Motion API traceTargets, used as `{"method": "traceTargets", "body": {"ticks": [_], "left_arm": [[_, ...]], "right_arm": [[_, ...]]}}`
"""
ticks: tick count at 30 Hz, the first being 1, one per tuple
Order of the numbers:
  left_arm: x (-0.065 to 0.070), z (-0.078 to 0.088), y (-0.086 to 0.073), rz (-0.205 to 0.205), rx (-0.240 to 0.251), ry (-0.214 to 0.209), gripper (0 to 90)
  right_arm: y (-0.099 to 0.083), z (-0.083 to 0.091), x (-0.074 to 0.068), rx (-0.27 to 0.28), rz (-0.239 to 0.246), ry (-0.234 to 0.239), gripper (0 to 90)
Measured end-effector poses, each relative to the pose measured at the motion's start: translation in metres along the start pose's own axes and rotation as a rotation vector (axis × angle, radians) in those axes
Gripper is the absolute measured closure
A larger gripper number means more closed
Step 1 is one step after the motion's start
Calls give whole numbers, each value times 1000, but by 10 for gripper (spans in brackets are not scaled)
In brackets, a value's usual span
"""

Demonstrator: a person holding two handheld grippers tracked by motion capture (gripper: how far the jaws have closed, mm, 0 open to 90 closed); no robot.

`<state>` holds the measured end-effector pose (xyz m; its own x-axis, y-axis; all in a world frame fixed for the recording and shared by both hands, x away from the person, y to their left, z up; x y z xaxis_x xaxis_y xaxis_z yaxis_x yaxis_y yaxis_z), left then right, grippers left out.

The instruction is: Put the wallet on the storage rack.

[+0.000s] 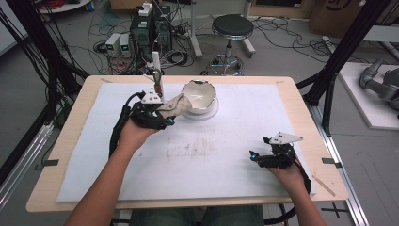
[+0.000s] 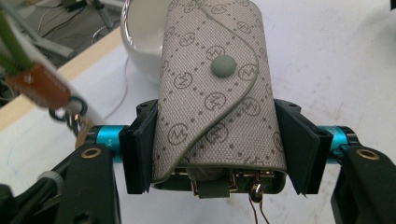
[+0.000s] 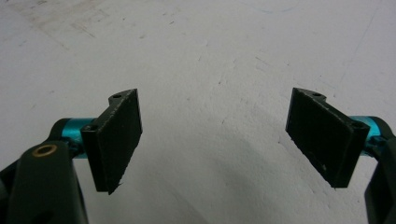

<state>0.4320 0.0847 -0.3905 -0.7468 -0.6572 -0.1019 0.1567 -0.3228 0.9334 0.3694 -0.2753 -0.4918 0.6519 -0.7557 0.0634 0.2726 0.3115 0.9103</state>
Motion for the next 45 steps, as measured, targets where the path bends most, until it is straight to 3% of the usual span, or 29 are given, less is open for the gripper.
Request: {"method": "traceTargets", "body": {"ticks": [6, 16, 19, 20, 24, 32, 45], "left_arm": [[-1, -18, 19, -14, -2, -11, 364], [-7, -47, 28, -19, -46, -6, 363], [-10, -57, 26, -28, -77, 0, 362], [-12, -65, 24, -28, -109, 7, 362], [-13, -74, 25, -22, -110, 11, 362], [-14, -97, 15, -16, -174, 6, 359], [-20, -117, 17, -9, -210, 3, 354]], "right_arm": [[0, -1, 0, -3, -1, 3, 187], [-1, -1, 0, -3, -6, -1, 187], [-1, -1, 0, -4, -3, 1, 187], [-1, -2, 0, -4, -2, 3, 187], [-1, -1, 0, -3, -4, 3, 187], [0, 0, 3, 2, -9, -7, 187], [1, 0, 0, 6, 0, -3, 187]]}}
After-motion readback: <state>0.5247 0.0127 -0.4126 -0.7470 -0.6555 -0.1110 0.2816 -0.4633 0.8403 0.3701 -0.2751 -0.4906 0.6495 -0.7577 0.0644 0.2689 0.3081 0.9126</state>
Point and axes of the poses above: each handheld gripper's, and its own axes: z roughly backward along the jaws, y roughly out of its top, x roughly to its right, the point moved 8 cm from there along -z, roughly forward along the jaws, and after that the axes turned 15 degrees about x, right-handed, at the moved point
